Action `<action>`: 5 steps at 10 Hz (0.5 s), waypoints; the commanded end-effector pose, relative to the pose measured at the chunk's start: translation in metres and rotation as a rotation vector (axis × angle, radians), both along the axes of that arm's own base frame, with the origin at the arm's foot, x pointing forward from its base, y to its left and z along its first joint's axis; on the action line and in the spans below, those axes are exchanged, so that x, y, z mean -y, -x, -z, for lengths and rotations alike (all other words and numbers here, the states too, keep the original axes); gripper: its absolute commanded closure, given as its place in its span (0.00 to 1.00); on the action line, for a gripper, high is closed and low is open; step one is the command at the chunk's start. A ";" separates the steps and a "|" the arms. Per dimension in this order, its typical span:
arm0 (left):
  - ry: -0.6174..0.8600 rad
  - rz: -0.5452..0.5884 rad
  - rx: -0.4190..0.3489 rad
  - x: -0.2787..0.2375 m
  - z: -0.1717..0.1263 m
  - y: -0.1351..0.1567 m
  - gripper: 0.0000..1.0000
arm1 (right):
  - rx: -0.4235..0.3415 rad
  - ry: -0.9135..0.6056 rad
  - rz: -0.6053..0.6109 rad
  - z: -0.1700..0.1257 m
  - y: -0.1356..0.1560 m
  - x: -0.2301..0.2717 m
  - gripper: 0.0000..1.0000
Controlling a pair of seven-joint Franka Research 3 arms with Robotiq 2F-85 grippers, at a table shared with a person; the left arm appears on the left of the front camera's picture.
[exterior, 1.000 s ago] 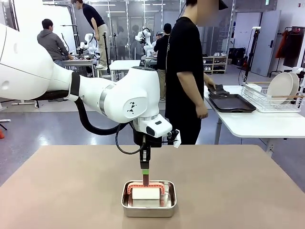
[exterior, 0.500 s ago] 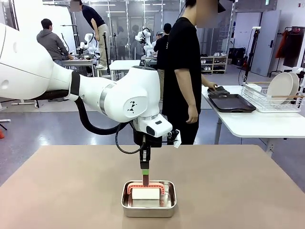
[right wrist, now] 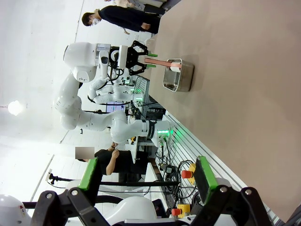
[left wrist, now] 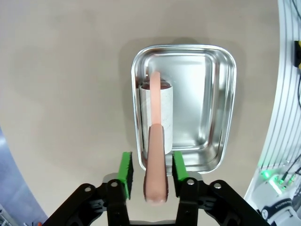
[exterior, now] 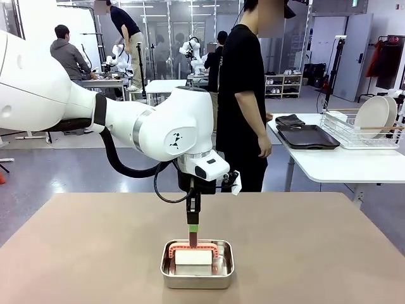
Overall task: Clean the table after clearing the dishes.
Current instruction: Place the Lint Roller back on top of the Airtight Container.
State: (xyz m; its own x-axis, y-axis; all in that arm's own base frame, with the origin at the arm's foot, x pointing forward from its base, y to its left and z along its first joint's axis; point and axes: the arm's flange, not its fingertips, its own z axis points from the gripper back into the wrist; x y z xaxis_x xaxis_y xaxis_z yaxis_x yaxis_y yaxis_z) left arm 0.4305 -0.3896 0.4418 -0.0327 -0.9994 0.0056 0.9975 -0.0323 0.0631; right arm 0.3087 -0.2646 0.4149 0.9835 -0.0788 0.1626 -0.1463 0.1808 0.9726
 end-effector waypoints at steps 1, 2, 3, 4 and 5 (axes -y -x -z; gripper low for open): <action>-0.009 -0.001 0.006 -0.003 -0.011 0.002 0.00 | 0.002 0.002 0.002 -0.003 0.001 -0.001 0.00; -0.002 -0.008 0.004 -0.005 -0.016 0.002 0.00 | 0.002 0.002 0.002 -0.003 0.001 -0.001 0.00; -0.010 -0.014 0.004 -0.006 -0.018 0.003 0.08 | 0.002 0.002 0.002 -0.003 0.001 -0.001 0.00; -0.009 -0.016 -0.002 -0.007 -0.021 0.004 0.00 | 0.002 0.002 0.002 -0.003 0.001 -0.001 0.00; -0.005 -0.018 -0.008 -0.008 -0.020 0.005 0.00 | 0.002 0.002 0.002 -0.003 0.001 -0.001 0.00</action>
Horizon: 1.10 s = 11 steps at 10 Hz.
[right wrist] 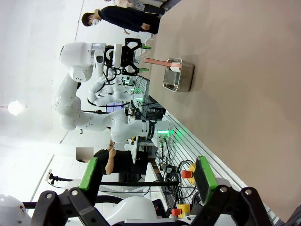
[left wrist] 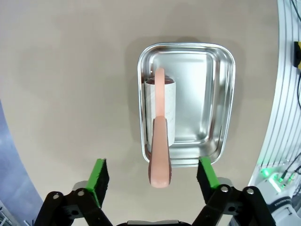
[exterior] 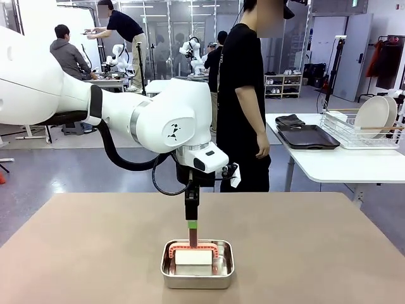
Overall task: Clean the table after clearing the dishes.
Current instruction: Place the Lint Roller back on top of the Airtight Container.
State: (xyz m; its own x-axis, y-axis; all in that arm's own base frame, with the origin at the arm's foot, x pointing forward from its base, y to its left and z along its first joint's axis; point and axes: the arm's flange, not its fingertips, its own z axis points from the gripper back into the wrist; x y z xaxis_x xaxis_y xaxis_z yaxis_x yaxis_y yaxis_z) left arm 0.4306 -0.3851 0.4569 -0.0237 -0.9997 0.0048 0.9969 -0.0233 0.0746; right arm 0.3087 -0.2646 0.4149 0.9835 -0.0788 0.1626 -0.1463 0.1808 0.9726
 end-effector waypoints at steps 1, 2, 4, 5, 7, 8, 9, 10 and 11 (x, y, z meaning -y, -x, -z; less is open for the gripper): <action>0.006 -0.022 -0.022 -0.006 -0.007 0.008 0.00 | 0.002 0.002 0.002 -0.003 0.001 -0.001 0.00; 0.024 -0.024 -0.032 -0.010 -0.007 0.010 0.00 | 0.002 0.002 0.002 -0.003 0.001 -0.001 0.00; 0.007 -0.010 -0.007 -0.001 -0.003 0.002 0.00 | 0.002 0.002 0.002 -0.003 0.001 -0.001 0.00; 0.007 -0.010 -0.007 -0.001 -0.003 0.002 0.00 | 0.002 0.002 0.002 -0.003 0.001 -0.001 0.00; 0.007 -0.010 -0.007 -0.001 -0.003 0.002 0.00 | 0.002 0.002 0.002 -0.003 0.001 -0.001 0.00; 0.007 -0.010 -0.007 -0.001 -0.003 0.002 0.00 | 0.002 0.002 0.002 -0.003 0.001 -0.001 0.00; 0.007 -0.010 -0.007 -0.001 -0.003 0.002 0.00 | 0.002 0.002 0.002 -0.003 0.001 -0.001 0.00; 0.007 -0.010 -0.007 -0.001 -0.003 0.002 0.00 | 0.002 0.002 0.002 -0.003 0.001 -0.001 0.00; 0.017 -0.006 -0.020 -0.001 -0.001 0.002 0.00 | 0.002 0.002 0.002 -0.003 0.001 -0.001 0.00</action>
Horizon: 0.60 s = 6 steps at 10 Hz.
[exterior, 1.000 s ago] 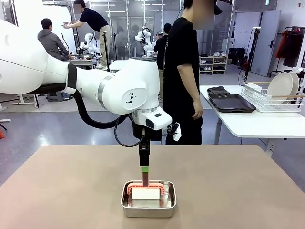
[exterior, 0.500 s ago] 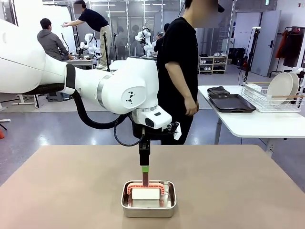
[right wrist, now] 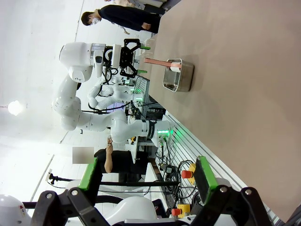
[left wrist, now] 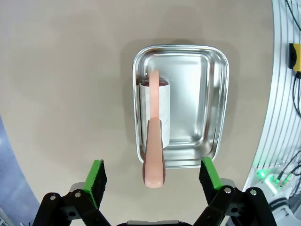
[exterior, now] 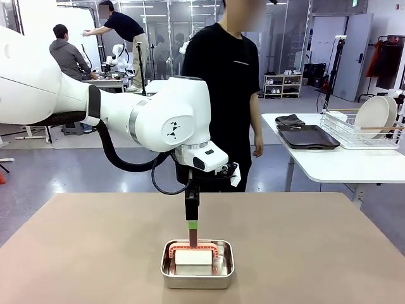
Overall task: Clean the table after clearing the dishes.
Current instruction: Place the Lint Roller back on top of the Airtight Container.
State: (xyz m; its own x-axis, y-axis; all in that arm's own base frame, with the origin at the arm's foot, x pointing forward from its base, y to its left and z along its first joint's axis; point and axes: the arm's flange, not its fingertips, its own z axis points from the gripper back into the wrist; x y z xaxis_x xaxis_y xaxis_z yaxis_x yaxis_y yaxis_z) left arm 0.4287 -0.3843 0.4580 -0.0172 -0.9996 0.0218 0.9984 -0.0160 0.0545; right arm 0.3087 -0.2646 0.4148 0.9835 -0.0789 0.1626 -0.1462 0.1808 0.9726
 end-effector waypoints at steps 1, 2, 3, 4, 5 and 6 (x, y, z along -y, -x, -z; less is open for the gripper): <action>0.020 0.006 -0.035 -0.001 -0.028 -0.004 0.00 | 0.002 0.002 0.002 -0.004 0.001 -0.001 0.00; 0.040 -0.031 -0.039 -0.010 -0.055 -0.009 0.00 | 0.002 0.002 0.002 -0.004 0.001 -0.001 0.00; 0.122 -0.107 -0.068 -0.030 -0.092 -0.010 0.00 | 0.002 0.002 0.002 -0.004 0.001 -0.001 0.00; 0.206 -0.170 -0.215 -0.055 -0.118 -0.006 0.00 | 0.002 0.002 0.002 -0.004 0.001 -0.001 0.00; 0.266 -0.259 -0.246 -0.087 -0.142 -0.002 0.00 | 0.002 0.002 0.002 -0.004 0.001 -0.001 0.00; 0.355 -0.332 -0.248 -0.121 -0.160 0.005 0.00 | 0.002 0.002 0.002 -0.004 0.001 -0.001 0.00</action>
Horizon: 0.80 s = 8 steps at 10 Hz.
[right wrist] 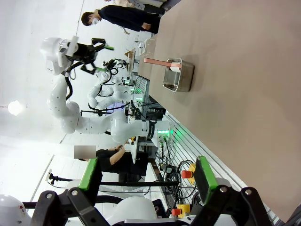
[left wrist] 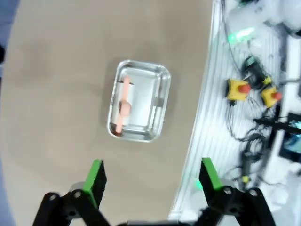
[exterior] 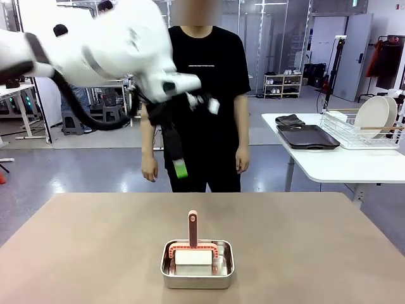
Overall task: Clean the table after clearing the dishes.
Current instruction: Place the Lint Roller back on top of the Airtight Container.
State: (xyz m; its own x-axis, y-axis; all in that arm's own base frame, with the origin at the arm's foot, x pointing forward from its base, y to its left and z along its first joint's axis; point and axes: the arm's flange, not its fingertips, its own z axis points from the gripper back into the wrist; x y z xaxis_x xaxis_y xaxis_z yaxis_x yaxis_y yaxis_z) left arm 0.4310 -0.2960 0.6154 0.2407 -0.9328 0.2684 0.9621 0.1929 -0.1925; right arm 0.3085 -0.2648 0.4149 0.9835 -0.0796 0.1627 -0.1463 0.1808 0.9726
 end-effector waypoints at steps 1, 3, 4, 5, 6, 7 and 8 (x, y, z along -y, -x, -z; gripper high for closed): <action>0.156 -0.186 -0.030 -0.070 -0.015 0.022 0.00 | 0.002 0.002 0.001 -0.003 0.001 -0.001 0.00; 0.388 -0.416 0.011 -0.165 -0.029 0.070 0.00 | 0.002 0.002 0.001 -0.003 0.001 -0.001 0.00; 0.486 -0.514 0.026 -0.212 -0.026 0.097 0.00 | 0.002 0.002 0.001 -0.003 0.001 -0.001 0.00; 0.670 -0.507 -0.016 -0.254 -0.016 0.123 0.00 | 0.002 0.002 0.001 -0.003 0.001 -0.001 0.00; 0.687 -0.608 -0.035 -0.301 0.002 0.147 0.00 | 0.002 0.002 0.001 -0.003 0.001 -0.001 0.00; 0.757 -0.700 -0.057 -0.342 0.023 0.164 0.00 | 0.002 0.002 0.001 -0.003 0.001 -0.001 0.00; 0.827 -0.779 -0.077 -0.375 0.047 0.178 0.00 | 0.002 0.002 0.001 -0.003 0.001 -0.001 0.00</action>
State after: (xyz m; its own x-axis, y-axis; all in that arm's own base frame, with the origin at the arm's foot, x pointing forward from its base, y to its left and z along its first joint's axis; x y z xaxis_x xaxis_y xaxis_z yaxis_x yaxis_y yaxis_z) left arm 0.2613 0.0600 0.5855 0.7124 -0.1519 0.6852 0.6515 0.5061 -0.5651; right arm 0.3084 -0.2649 0.4151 0.9834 -0.0797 0.1632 -0.1467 0.1811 0.9725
